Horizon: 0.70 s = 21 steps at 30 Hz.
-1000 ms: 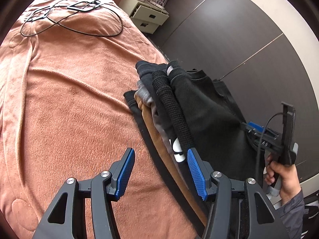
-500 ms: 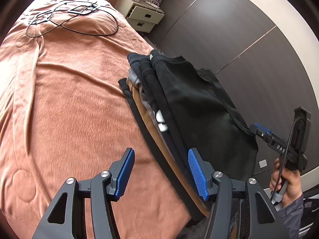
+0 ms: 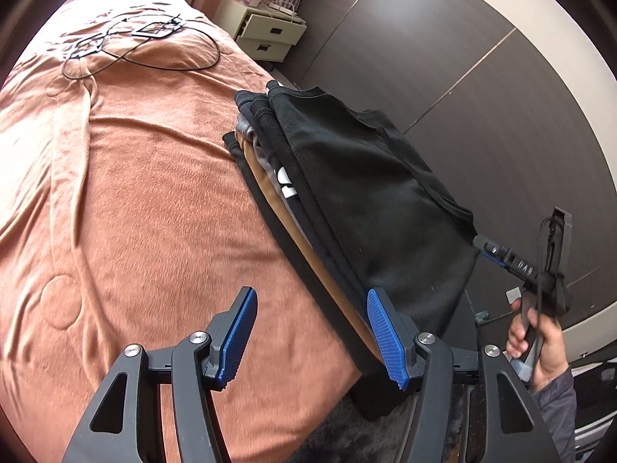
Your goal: Fold small clothes
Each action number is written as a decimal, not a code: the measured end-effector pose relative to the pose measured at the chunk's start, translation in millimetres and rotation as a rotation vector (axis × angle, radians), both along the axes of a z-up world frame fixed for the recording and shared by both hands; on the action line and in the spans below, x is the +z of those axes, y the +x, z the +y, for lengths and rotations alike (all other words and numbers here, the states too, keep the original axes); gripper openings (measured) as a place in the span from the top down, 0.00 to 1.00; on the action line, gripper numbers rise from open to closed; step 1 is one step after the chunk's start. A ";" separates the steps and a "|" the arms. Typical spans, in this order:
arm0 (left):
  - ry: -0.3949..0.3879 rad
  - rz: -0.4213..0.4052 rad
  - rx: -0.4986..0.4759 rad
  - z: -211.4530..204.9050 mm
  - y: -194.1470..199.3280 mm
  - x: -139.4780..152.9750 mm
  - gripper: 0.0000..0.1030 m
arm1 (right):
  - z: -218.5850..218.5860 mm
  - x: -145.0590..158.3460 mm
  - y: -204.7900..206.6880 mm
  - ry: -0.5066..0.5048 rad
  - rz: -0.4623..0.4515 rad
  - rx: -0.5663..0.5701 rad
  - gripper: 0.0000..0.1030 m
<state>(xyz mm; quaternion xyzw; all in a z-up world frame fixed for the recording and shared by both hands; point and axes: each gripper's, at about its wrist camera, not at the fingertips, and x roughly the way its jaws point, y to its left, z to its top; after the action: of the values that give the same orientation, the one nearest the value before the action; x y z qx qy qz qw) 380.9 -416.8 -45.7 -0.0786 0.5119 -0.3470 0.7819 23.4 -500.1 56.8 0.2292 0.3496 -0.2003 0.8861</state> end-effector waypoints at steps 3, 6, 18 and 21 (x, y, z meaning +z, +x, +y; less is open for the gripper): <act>0.010 -0.018 0.003 7.7 -10.3 7.8 0.37 | -1.9 1.3 -20.0 0.018 -0.035 -0.013 0.42; 0.015 -0.034 0.018 15.9 -17.3 16.0 0.31 | 5.2 8.4 -40.6 0.020 -0.062 -0.003 0.42; 0.021 -0.138 0.033 43.4 -58.7 73.5 0.00 | 96.1 46.6 -96.3 -0.129 -0.064 0.032 0.02; 0.036 -0.147 0.022 49.4 -68.6 85.3 0.00 | 113.0 55.4 -109.4 -0.136 -0.089 0.035 0.00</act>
<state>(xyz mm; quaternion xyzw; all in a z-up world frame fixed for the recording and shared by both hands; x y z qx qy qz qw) 312.4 -367.4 39.5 -0.0444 0.4584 -0.3341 0.8223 -86.0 -387.1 112.2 0.1713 0.2992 -0.1978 0.9176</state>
